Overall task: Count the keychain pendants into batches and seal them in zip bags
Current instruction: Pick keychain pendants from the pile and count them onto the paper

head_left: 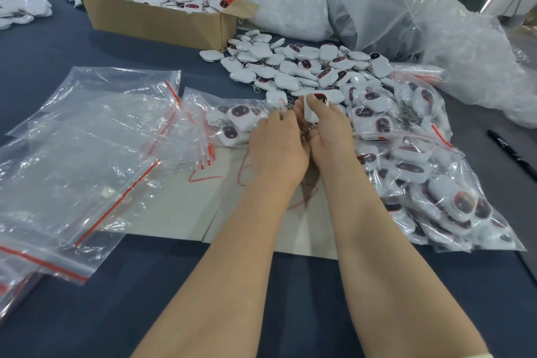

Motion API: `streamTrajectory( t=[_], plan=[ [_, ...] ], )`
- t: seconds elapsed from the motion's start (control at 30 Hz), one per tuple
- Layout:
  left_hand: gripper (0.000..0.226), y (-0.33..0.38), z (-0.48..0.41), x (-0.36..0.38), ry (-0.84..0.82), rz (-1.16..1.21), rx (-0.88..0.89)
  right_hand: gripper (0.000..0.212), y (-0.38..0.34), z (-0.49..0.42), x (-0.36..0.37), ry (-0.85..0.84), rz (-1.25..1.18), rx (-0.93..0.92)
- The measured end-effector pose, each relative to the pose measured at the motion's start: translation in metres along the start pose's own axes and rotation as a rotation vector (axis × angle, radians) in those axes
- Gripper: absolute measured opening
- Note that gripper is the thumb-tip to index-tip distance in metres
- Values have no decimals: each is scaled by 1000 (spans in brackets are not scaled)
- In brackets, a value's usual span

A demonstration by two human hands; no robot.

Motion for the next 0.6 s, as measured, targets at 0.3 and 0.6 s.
streamTrajectory(
  t=[0.3,0.6],
  plan=[
    [35,-12,-1,0,2,83,-70,2,-5,2,10,-85,199,-91],
    [39,-15,0,0,36,56,-74,12,-2,-1,9,-69,125,-80]
  ],
)
Point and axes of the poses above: each hand's wrist, its own z-axis away from the middle knuckle, its own x-axis out of the palm, y = z × x, the point moved 9 cm from there along -z, towards the middle knuckle, and after that the axes turned 2 degrees about x, right-handed, at the moved point
